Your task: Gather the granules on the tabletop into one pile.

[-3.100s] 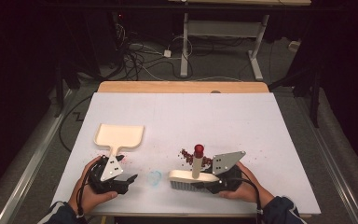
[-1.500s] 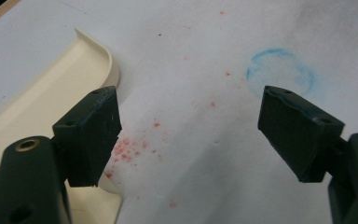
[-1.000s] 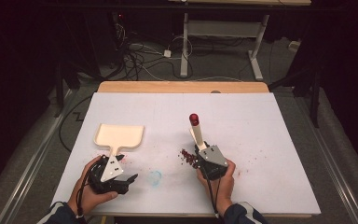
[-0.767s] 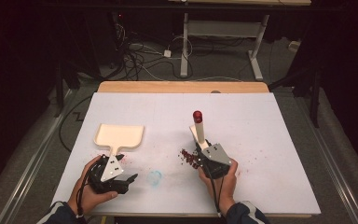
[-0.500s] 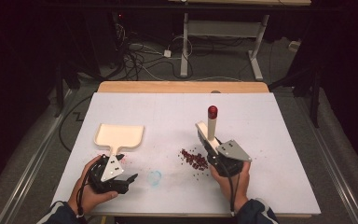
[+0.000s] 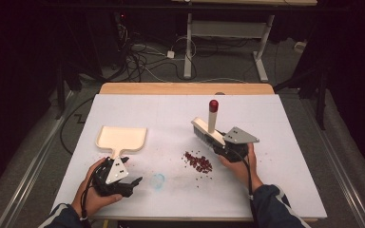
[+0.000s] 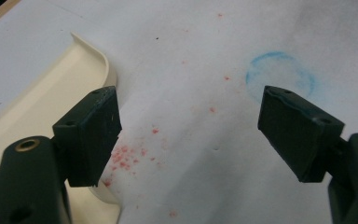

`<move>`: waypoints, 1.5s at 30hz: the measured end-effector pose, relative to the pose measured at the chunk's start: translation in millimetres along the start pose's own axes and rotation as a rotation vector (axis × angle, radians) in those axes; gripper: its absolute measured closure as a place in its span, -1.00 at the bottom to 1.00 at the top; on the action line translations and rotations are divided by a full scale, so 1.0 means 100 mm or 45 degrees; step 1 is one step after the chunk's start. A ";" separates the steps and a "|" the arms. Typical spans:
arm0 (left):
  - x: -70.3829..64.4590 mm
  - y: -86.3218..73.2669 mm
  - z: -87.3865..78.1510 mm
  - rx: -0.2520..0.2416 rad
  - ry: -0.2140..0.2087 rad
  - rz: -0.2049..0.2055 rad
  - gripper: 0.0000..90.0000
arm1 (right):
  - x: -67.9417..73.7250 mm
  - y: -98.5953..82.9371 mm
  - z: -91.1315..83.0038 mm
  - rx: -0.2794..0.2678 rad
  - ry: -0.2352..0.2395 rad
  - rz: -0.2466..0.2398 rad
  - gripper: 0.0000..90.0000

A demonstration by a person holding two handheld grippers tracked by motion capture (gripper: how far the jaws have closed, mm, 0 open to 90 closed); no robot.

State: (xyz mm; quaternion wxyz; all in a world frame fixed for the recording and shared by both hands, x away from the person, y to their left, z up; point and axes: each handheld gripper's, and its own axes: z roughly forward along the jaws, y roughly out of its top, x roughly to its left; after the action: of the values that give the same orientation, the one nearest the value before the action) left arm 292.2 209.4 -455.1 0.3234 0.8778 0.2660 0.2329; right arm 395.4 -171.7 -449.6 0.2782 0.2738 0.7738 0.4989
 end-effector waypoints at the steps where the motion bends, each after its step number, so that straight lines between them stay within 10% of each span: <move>1: 0.00 0.00 0.01 0.004 -0.004 0.001 -0.54 | -0.01 0.02 0.06 0.001 0.043 -0.021 0.50; 8: 0.01 -0.02 0.01 0.012 0.005 0.007 -0.54 | 0.09 0.04 0.37 0.053 0.225 -0.140 0.50; 17: 0.00 -0.03 0.00 0.019 0.001 0.015 -0.54 | 0.09 -0.02 0.20 0.075 0.501 -0.155 0.48; 23: -0.01 -0.02 0.01 0.036 0.002 0.028 -0.54 | 0.05 -0.06 0.04 0.067 0.562 -0.202 0.49; 34: 0.00 -0.03 0.00 0.032 0.004 0.026 -0.54 | 0.03 0.12 -0.20 -0.059 0.486 -0.120 0.50; 45: -0.02 -0.02 0.01 0.037 -0.005 0.038 -0.54 | 0.50 0.02 -0.51 0.003 0.827 -0.102 0.50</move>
State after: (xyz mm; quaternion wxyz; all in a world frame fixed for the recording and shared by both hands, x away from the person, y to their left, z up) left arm 290.6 208.4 -457.5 0.3076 0.8867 0.2555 0.2320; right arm 324.8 -167.8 -437.8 0.0358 0.0699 0.8328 0.5480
